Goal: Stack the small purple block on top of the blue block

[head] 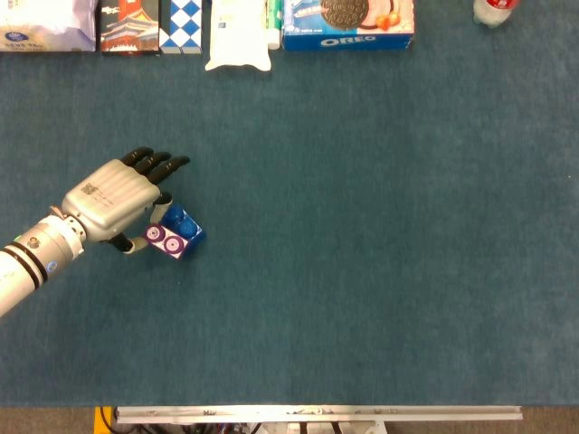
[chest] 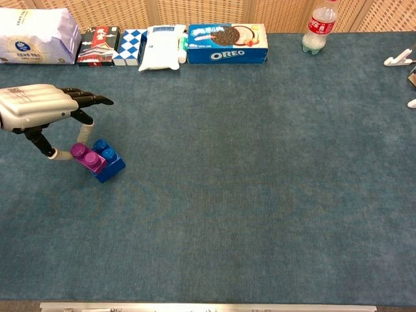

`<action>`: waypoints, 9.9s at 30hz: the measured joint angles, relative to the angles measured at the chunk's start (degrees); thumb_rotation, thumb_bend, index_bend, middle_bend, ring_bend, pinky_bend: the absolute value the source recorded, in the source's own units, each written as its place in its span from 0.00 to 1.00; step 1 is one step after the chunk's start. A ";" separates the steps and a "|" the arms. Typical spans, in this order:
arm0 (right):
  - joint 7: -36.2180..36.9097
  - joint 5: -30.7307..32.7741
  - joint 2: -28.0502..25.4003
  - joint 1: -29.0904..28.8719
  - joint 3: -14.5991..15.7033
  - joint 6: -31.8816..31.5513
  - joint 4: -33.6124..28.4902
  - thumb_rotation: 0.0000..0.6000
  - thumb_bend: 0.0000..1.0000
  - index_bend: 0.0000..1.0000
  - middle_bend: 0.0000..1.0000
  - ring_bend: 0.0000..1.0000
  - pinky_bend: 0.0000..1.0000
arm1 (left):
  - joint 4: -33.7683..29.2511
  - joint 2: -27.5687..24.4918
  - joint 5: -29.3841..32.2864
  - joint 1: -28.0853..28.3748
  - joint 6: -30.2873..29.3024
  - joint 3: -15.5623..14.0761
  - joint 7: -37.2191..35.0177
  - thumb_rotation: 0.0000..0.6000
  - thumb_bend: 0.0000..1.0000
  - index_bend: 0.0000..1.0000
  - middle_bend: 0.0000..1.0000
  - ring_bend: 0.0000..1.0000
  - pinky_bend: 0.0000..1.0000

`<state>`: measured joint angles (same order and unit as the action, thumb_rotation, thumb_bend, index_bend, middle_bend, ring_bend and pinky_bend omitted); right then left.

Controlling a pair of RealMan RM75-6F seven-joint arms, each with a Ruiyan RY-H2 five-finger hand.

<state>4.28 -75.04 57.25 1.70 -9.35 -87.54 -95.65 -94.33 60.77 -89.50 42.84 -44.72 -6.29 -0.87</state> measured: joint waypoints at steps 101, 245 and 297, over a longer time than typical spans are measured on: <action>-0.13 0.21 -0.13 -0.19 0.22 0.41 -0.16 1.00 0.55 0.37 0.32 0.21 0.16 | -6.87 -4.11 2.51 -1.62 1.21 2.06 1.96 1.00 0.29 0.52 0.00 0.00 0.10; 0.38 0.33 -0.38 -0.13 0.30 0.61 -0.18 1.00 0.55 0.37 0.32 0.21 0.16 | 13.34 12.55 -5.86 -11.51 -16.09 -0.35 -6.53 1.00 0.28 0.47 0.00 0.00 0.10; 0.10 0.03 -0.39 -0.02 0.43 0.40 -0.32 1.00 0.55 0.37 0.32 0.21 0.16 | -6.67 1.78 6.34 -15.36 -16.96 2.25 18.52 1.00 0.28 0.16 0.00 0.00 0.16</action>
<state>4.38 -75.01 56.86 1.68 -8.92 -87.14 -95.97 -101.01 62.55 -83.16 27.48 -61.67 -4.05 17.66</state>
